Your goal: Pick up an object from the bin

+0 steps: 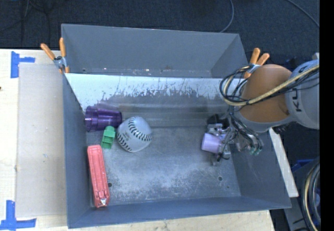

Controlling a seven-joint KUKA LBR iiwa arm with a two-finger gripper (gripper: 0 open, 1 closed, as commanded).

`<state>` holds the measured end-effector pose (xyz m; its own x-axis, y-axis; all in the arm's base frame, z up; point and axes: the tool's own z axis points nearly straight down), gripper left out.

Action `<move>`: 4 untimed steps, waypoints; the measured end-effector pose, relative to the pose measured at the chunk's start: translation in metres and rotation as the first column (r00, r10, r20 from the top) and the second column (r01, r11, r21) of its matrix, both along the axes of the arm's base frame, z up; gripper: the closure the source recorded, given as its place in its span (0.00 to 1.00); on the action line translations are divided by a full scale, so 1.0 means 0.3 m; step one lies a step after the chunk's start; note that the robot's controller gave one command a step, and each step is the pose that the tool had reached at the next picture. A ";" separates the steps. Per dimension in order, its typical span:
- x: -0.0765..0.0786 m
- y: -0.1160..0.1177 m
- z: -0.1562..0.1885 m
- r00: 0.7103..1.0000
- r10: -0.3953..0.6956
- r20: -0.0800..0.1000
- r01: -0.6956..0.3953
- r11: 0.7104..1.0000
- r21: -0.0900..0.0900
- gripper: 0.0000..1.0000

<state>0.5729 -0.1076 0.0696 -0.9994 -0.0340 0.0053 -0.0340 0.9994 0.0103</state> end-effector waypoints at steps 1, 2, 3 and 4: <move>0.000 0.000 0.000 1.000 -0.001 0.000 0.001 1.000 0.000 1.00; -0.041 -0.003 0.160 1.000 -0.007 -0.007 0.007 1.000 -0.005 1.00; 0.003 -0.020 0.210 1.000 0.005 0.012 -0.005 1.000 -0.006 1.00; -0.025 -0.032 0.305 1.000 -0.017 -0.013 0.017 1.000 -0.001 1.00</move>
Offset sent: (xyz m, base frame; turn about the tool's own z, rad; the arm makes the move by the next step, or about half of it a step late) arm -0.0288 0.0052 0.1549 0.0185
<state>0.5656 -0.1172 0.1610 -0.9997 -0.0173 0.0181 -0.0171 0.9998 0.0096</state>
